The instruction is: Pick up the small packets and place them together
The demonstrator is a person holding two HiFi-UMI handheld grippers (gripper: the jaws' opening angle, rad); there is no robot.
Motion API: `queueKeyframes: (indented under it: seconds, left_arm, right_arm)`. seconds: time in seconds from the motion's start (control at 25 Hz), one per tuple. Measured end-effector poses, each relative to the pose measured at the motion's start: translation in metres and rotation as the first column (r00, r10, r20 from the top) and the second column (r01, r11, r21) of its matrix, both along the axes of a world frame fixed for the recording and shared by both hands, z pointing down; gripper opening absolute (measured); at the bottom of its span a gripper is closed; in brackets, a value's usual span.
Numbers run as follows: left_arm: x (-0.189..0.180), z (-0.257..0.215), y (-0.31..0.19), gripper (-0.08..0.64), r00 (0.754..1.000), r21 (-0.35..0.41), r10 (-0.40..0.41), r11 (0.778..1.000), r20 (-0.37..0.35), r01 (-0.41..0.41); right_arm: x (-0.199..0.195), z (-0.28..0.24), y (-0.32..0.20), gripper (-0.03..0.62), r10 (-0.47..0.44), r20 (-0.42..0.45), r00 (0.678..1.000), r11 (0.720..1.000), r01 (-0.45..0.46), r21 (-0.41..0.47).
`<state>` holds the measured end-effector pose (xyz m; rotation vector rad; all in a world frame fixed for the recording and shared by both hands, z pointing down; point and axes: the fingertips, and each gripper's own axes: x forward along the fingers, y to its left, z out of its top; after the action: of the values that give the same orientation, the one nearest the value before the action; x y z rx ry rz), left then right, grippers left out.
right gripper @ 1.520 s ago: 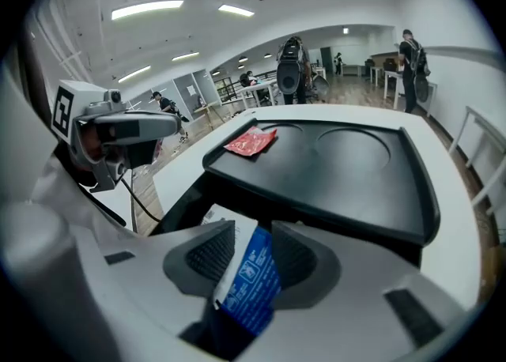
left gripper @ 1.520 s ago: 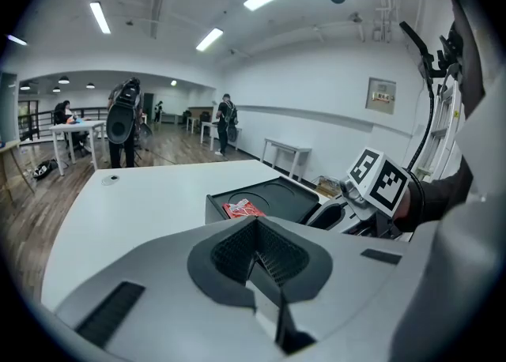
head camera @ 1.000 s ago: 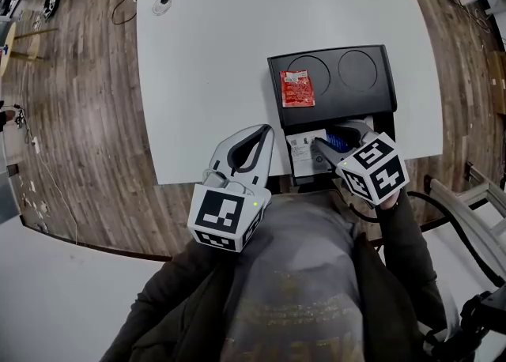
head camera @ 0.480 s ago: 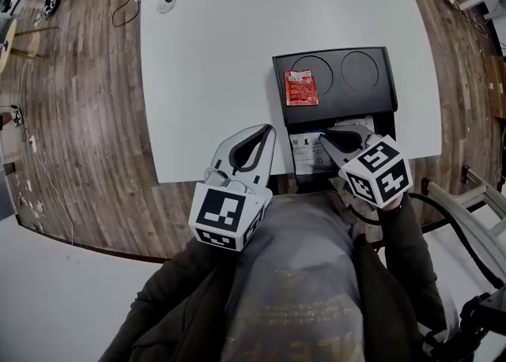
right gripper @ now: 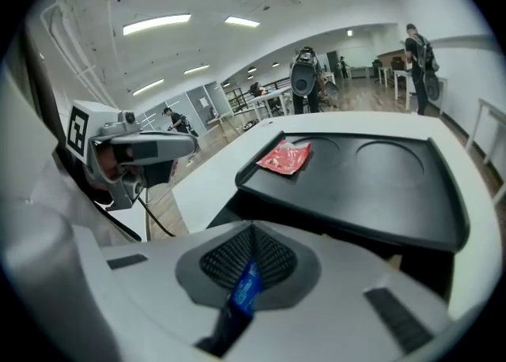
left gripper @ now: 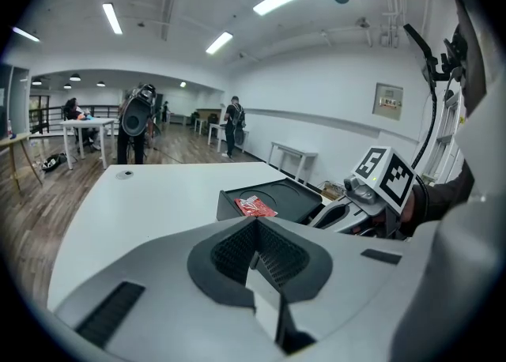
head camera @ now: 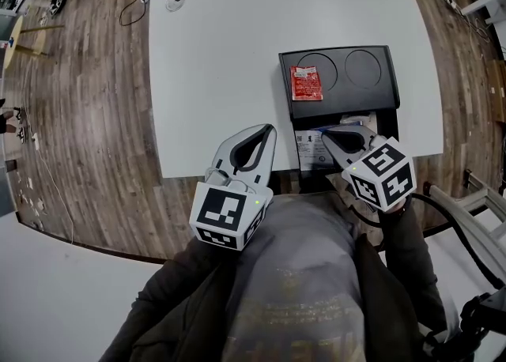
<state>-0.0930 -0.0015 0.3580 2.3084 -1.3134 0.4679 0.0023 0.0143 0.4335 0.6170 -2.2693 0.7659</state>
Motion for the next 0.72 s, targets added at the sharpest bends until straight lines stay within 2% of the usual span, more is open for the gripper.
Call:
queueKeyframes:
  seconds: [0.36,0.72]
  left_arm:
    - [0.006,-0.018,-0.001,0.002,1.000,0.077,0.015,0.997,-0.021,-0.013]
    - [0.002,-0.038,-0.012,0.002,0.999,0.141,-0.002,0.990,-0.038,0.007]
  right_arm:
    - [0.001,-0.070,0.016,0.005,-0.002,0.049,0.999,0.988,-0.005,0.153]
    - [0.004,-0.125,-0.008,0.005,0.014,0.075,0.997,0.960,-0.034,0.279]
